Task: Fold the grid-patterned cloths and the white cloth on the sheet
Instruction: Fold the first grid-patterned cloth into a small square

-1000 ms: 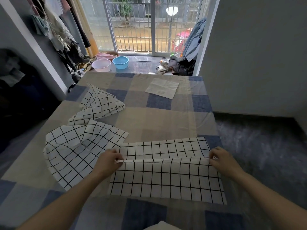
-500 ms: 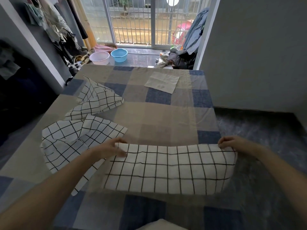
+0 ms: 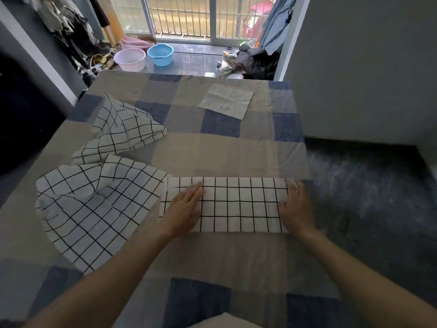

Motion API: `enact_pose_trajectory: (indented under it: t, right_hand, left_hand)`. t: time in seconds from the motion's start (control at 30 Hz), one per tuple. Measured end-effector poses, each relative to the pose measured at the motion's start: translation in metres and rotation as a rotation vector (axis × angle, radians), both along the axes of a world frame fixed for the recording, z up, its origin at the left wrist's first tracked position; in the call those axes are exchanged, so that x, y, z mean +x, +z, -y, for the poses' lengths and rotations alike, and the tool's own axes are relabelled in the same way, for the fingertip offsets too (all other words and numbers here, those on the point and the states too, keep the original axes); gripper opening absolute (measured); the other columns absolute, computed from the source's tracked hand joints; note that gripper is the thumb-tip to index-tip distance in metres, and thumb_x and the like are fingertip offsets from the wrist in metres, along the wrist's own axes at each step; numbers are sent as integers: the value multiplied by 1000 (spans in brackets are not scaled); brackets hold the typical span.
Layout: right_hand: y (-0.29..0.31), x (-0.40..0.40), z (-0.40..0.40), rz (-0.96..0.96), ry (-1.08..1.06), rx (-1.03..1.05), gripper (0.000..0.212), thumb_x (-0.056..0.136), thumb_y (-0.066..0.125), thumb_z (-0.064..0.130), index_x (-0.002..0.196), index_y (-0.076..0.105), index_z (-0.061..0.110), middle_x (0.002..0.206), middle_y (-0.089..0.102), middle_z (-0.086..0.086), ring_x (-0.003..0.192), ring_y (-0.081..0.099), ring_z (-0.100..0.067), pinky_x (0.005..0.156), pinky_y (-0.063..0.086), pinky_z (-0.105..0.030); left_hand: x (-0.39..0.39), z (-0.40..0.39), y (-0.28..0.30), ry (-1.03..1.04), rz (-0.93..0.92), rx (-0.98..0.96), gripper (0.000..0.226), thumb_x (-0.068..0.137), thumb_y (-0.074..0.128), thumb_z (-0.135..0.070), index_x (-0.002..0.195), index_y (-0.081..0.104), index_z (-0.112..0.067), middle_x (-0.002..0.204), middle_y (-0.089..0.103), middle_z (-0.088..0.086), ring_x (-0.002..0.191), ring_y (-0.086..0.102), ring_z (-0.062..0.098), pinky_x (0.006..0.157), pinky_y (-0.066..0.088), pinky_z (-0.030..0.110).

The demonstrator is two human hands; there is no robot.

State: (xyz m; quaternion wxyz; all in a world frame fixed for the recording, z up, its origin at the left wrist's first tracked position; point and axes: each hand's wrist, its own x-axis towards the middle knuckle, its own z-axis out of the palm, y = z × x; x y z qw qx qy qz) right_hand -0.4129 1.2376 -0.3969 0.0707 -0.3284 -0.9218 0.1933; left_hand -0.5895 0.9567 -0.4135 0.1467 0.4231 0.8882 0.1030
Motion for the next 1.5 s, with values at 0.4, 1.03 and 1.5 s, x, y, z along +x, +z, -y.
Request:
enact_pose_trajectory:
  t: [0.4,1.03,1.5]
  right_hand:
    - [-36,-28,-6,383,317,58,62,100,20,47,152,-9,30,162,-11,5,148,-13,-14,117,-6,-46]
    - [-53,-26,-26,378,354,118,66,92,5,58,152,-11,34,160,-18,8,145,-23,-10,118,-11,-48]
    - [-50,-25,-25,383,354,119,66,91,4,58,151,-13,35,159,-20,8,144,-24,-10,118,-12,-47]
  left_hand:
    - [-23,-19,-37,42,-21,-92,72,89,9,-62,154,-7,-33,158,-17,-17,146,-21,12,119,-11,47]
    - [-19,-17,-50,86,-149,-72,67,95,19,-55,155,3,-30,163,-3,-9,149,-10,15,119,-2,53]
    - [-12,-16,-45,165,-105,-55,68,89,22,-51,154,13,-32,163,0,-7,149,-10,16,119,-4,53]
